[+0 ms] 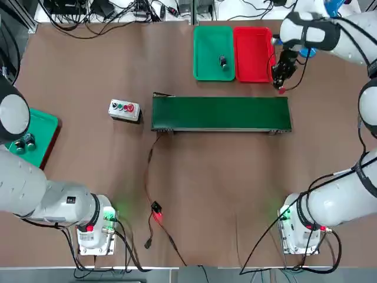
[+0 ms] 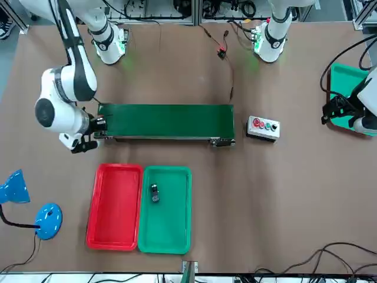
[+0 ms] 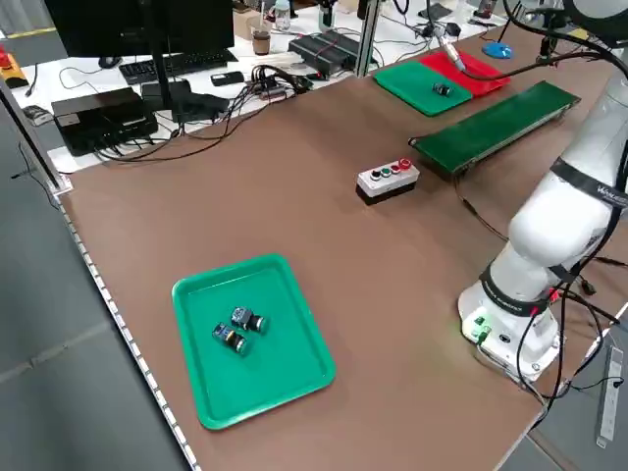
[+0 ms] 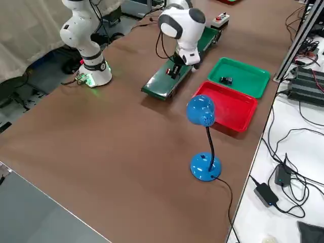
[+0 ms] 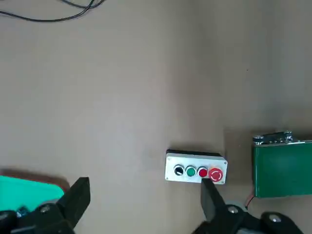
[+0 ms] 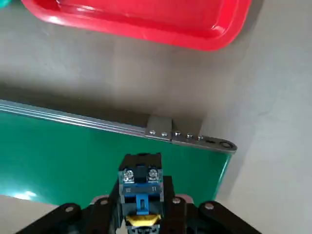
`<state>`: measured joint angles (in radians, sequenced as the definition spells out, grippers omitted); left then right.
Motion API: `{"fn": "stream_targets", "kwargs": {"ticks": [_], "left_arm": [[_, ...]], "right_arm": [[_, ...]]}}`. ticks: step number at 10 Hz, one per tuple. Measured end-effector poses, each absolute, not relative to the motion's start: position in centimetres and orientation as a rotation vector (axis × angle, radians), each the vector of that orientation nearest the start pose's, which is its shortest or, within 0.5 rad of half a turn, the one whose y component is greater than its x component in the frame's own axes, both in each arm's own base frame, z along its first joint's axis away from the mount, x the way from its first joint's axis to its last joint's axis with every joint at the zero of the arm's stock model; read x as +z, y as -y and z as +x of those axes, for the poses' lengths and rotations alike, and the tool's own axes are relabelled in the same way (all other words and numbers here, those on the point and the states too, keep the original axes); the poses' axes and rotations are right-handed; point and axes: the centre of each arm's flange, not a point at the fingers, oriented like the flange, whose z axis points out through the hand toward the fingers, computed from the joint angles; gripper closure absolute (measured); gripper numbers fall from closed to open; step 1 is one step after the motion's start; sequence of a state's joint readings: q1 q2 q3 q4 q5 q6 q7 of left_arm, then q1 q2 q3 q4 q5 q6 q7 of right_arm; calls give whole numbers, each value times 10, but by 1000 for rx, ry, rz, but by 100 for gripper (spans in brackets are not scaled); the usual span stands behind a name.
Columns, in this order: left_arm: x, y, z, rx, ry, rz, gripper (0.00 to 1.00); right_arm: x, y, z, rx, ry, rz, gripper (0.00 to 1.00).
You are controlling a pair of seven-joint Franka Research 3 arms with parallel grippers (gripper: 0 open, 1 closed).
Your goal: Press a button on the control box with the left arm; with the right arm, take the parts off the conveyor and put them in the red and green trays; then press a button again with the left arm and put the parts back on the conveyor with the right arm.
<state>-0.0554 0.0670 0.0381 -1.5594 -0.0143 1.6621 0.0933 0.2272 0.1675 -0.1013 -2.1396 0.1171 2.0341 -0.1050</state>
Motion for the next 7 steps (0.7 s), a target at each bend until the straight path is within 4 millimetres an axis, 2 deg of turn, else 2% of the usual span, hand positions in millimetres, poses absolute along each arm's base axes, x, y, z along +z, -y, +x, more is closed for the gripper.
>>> {"fn": "stream_targets", "kwargs": {"ticks": [2, 4, 7], "left_arm": [[600, 12, 583, -57, -173, -3147, 0], [600, 12, 583, -57, -173, -3147, 0], [600, 12, 583, -57, -173, -3147, 0]], "right_arm": [[291, -77, 515, 405, 257, -3032, 67], [286, -84, 512, 386, 277, -3036, 67], [266, -92, 497, 351, 305, -3046, 67]]}}
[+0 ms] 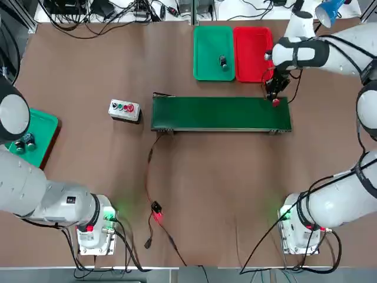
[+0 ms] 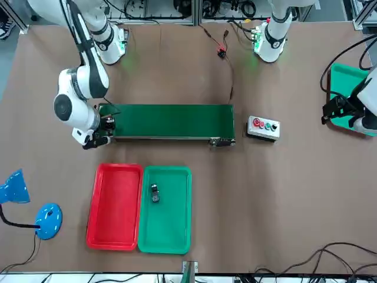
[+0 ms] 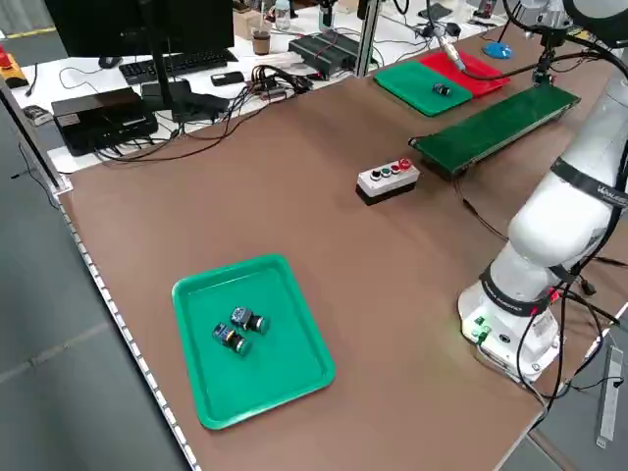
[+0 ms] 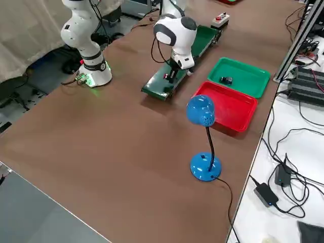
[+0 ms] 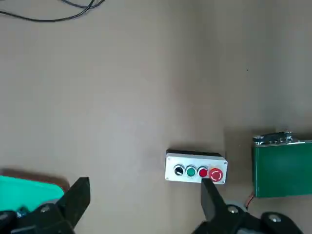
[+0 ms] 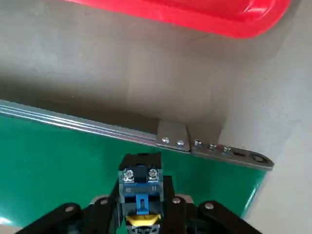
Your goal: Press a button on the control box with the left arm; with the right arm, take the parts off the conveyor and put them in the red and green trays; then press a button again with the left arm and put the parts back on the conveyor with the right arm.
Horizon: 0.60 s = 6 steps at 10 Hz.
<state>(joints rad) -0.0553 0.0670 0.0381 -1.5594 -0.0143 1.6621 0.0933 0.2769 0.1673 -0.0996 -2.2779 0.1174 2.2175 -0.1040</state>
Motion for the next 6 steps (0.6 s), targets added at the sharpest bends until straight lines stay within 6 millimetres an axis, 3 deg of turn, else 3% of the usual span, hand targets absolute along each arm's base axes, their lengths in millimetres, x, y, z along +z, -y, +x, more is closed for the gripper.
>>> {"fn": "stream_targets", "kwargs": {"ticks": [4, 6], "left_arm": [[600, 12, 583, -57, -173, -3147, 0], [600, 12, 583, -57, -173, -3147, 0]], "right_arm": [[258, -105, 487, 379, 333, -3046, 67], [258, -123, 482, 382, 332, -3035, 67]]}}
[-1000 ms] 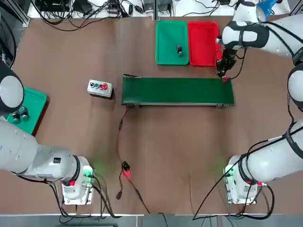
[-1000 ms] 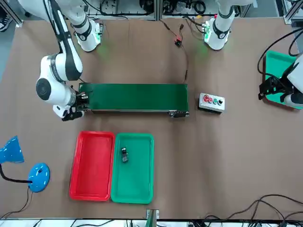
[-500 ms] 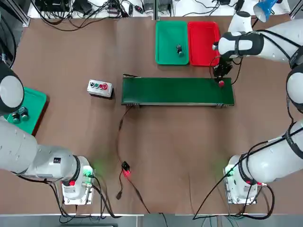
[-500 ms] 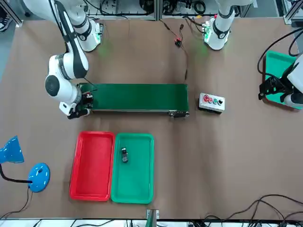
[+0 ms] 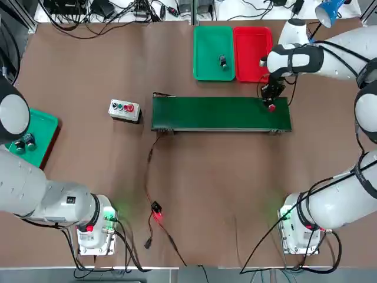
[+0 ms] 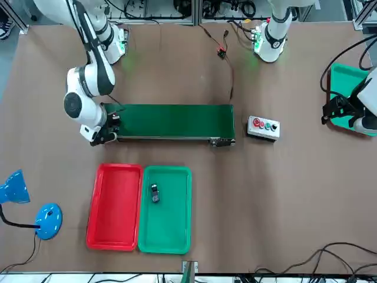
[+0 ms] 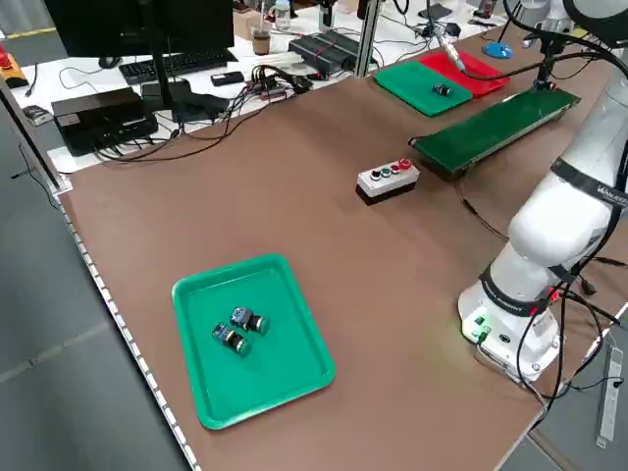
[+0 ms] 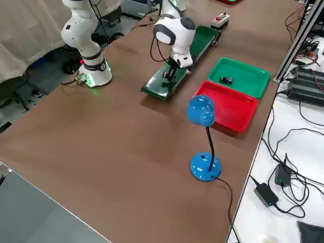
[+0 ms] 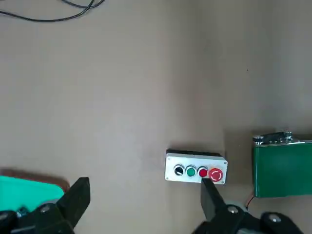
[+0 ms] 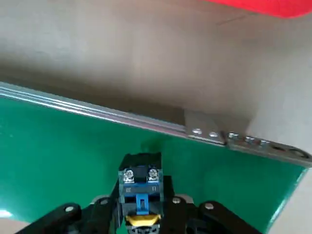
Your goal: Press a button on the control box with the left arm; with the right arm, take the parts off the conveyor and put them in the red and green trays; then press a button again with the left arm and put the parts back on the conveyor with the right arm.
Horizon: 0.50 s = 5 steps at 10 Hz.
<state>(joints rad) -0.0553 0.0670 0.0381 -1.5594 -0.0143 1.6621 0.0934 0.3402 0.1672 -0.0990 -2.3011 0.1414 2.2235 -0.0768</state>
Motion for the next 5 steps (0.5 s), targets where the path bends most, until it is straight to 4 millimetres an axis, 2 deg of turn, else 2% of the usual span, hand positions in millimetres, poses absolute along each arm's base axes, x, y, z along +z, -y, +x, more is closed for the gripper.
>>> {"fn": "stream_targets", "kwargs": {"ticks": [2, 5], "left_arm": [[600, 12, 583, -57, -174, -3147, 0], [600, 12, 583, -57, -174, -3147, 0]], "right_arm": [[257, -134, 479, 384, 340, -3036, 67], [256, -131, 478, 390, 331, -3037, 67]]}}
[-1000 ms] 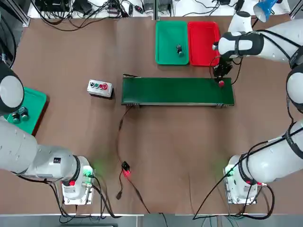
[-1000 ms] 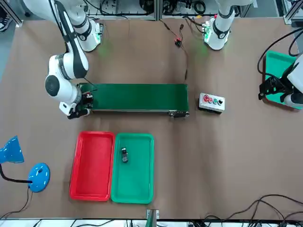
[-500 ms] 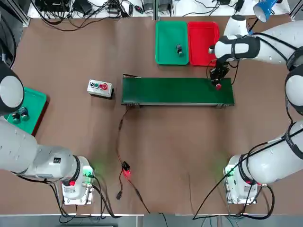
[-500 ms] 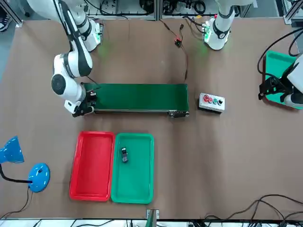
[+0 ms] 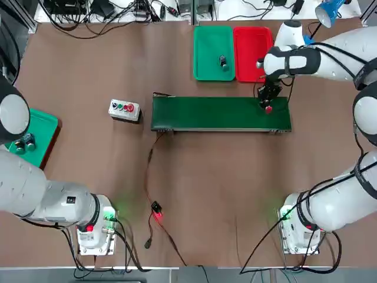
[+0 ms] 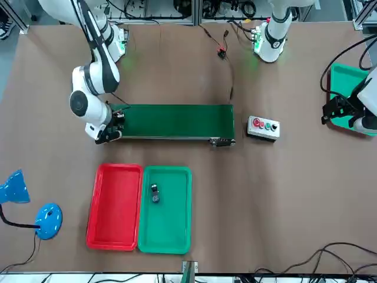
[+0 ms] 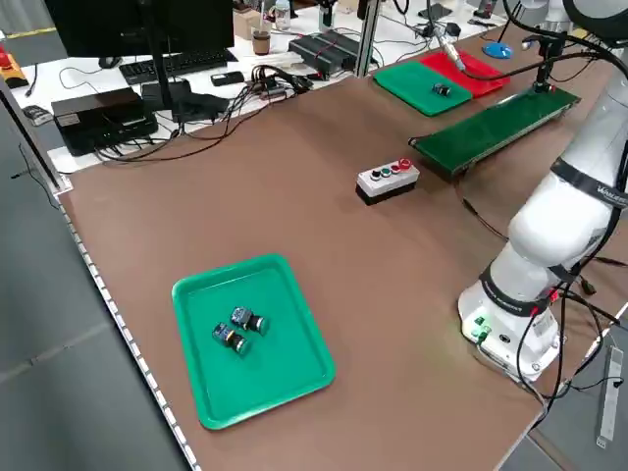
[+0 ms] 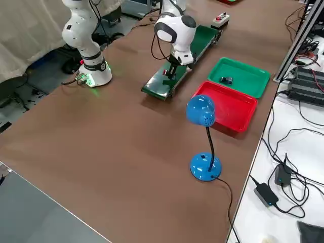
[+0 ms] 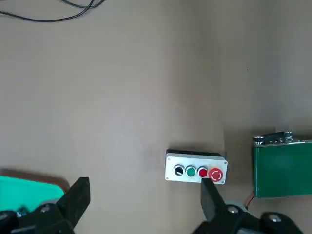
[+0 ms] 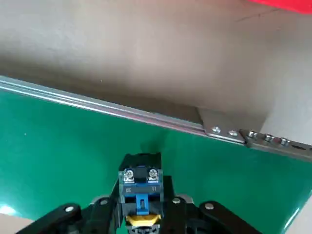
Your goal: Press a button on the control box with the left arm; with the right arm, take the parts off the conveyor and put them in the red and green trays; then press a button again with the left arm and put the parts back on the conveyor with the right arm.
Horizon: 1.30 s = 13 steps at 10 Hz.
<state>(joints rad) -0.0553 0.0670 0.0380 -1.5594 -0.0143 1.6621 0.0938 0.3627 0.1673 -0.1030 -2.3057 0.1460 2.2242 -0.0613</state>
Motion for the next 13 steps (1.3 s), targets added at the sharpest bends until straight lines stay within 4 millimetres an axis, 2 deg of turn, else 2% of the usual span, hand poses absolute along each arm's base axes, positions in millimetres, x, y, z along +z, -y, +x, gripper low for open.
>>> {"fn": "stream_targets", "kwargs": {"ticks": [5, 7, 9, 10, 11, 13], "left_arm": [[600, 12, 583, -57, -172, -3147, 0], [600, 12, 583, -57, -172, -3147, 0], [600, 12, 583, -57, -172, -3147, 0], [600, 12, 583, -57, -172, -3147, 0], [600, 12, 583, -57, -172, -3147, 0], [600, 12, 583, -57, -172, -3147, 0]], "right_arm": [[246, -126, 476, 389, 313, -3042, 65], [243, -125, 475, 406, 312, -3042, 54], [245, -126, 474, 463, 314, -3033, 26], [256, -129, 479, 514, 321, -3022, 12], [281, -134, 492, 557, 334, -3007, 6], [356, -149, 532, 483, 353, -2996, 2]]}}
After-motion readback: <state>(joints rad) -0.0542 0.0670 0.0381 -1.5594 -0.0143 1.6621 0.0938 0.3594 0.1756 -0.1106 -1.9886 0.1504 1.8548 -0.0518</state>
